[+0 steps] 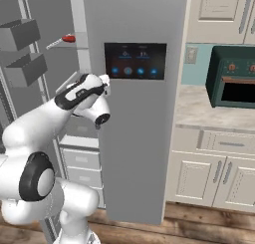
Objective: There's a steak in the fridge that needs to be moved to the freezer for freezing. Pick up the steak from the fridge, place it on any shelf in the freezer, and close the fridge and freezer doors when done.
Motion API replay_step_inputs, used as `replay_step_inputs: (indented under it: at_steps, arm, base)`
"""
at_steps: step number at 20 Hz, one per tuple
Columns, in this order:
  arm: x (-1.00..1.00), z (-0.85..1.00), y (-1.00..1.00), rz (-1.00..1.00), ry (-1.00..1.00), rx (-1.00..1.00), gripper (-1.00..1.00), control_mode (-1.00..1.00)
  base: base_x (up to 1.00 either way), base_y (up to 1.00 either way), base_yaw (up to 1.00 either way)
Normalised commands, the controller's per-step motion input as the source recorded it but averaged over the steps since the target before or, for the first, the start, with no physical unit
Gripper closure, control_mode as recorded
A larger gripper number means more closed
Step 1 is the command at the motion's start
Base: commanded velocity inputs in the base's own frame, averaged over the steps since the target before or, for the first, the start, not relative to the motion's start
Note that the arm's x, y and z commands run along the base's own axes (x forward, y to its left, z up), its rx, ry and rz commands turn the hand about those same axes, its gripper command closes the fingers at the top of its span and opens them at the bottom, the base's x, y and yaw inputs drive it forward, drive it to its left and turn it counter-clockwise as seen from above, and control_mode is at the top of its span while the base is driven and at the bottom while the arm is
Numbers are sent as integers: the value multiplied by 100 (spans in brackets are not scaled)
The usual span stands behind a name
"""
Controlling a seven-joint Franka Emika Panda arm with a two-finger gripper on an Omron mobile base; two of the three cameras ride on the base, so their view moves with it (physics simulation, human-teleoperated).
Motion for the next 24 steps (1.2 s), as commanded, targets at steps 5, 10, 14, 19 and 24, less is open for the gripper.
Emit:
replay_step_inputs:
  at_steps: [5, 10, 14, 19, 24]
  arm:
    - [-62, 62, -1, 0, -3, -2, -100, -100]
    - [-71, 34, -4, 0, 4, -4, -100, -100]
    - [-89, 62, -5, 0, 19, -13, -100, -100]
    - [-73, 72, -10, 0, 30, -17, -100, -100]
    - [-98, 12, 0, -7, 26, -3, -100, -100]
  base:
    - [0, 0, 0]
    - [0, 0, 0]
    - [0, 0, 0]
    - [0, 0, 0]
    - [0, 0, 0]
